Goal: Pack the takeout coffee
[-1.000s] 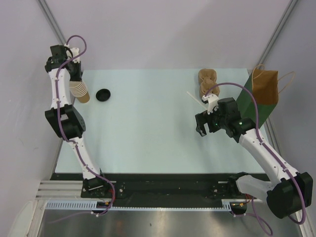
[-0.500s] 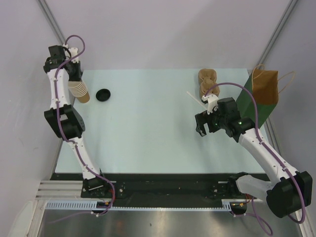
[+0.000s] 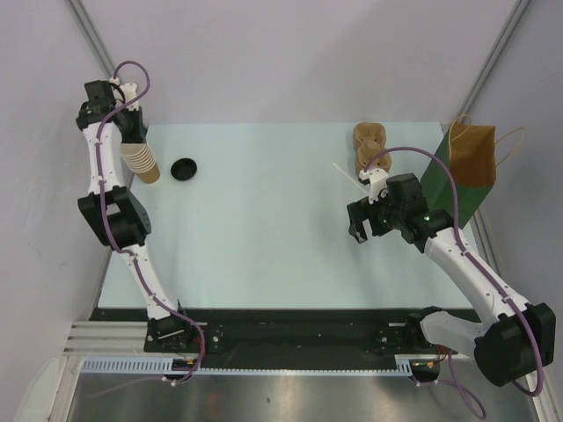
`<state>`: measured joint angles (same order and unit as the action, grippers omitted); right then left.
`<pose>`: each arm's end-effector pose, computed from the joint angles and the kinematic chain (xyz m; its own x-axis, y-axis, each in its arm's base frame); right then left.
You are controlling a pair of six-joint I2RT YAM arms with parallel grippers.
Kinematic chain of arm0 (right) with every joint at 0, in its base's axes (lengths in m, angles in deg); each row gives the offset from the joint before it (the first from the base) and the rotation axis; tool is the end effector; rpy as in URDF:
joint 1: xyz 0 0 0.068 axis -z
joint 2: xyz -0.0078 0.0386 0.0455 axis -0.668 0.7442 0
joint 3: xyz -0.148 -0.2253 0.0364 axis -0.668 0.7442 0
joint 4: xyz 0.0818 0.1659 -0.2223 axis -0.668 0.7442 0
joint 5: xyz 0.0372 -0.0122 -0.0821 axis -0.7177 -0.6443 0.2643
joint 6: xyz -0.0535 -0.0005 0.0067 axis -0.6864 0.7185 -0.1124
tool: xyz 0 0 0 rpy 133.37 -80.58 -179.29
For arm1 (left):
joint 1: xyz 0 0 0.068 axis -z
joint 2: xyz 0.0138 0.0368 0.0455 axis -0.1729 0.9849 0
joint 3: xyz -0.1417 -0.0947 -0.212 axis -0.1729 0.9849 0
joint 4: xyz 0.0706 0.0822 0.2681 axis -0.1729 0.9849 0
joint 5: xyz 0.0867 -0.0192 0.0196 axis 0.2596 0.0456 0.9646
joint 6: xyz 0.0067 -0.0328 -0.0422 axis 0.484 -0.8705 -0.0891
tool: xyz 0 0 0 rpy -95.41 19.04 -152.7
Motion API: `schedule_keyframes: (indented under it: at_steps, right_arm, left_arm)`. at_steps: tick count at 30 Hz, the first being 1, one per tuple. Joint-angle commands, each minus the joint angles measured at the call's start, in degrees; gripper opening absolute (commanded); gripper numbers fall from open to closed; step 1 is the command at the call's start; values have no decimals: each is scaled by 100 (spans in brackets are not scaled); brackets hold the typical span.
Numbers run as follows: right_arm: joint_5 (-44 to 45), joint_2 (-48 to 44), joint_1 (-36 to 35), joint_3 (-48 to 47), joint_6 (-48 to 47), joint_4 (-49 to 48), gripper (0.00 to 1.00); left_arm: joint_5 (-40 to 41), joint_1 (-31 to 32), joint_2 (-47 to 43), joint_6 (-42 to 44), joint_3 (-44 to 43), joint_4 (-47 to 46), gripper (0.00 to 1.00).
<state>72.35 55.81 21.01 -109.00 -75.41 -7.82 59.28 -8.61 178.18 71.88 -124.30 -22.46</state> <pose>0.2428 0.1000 0.2777 -0.5826 -0.3636 -0.7269 -0.5606 0.8273 0.0355 0.4854 0.1558 0.3415 -0.7154 0.0351 -0.6978 0.0012 0.9988 0.0490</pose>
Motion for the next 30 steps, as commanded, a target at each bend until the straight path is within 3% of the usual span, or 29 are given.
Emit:
schedule_keyframes:
  at_steps: [1,18,30]
  right_arm:
    - [-29,13,-1,11,15,-78,100]
    - [-55,74,-10,2,15,-96,100]
    - [-73,101,-10,11,15,-87,100]
  left_arm:
    - [-169,-51,-269,-74,-62,-138,29]
    - [252,-59,-6,84,35,47,26]
    - [-37,-68,-102,-21,53,-50,32]
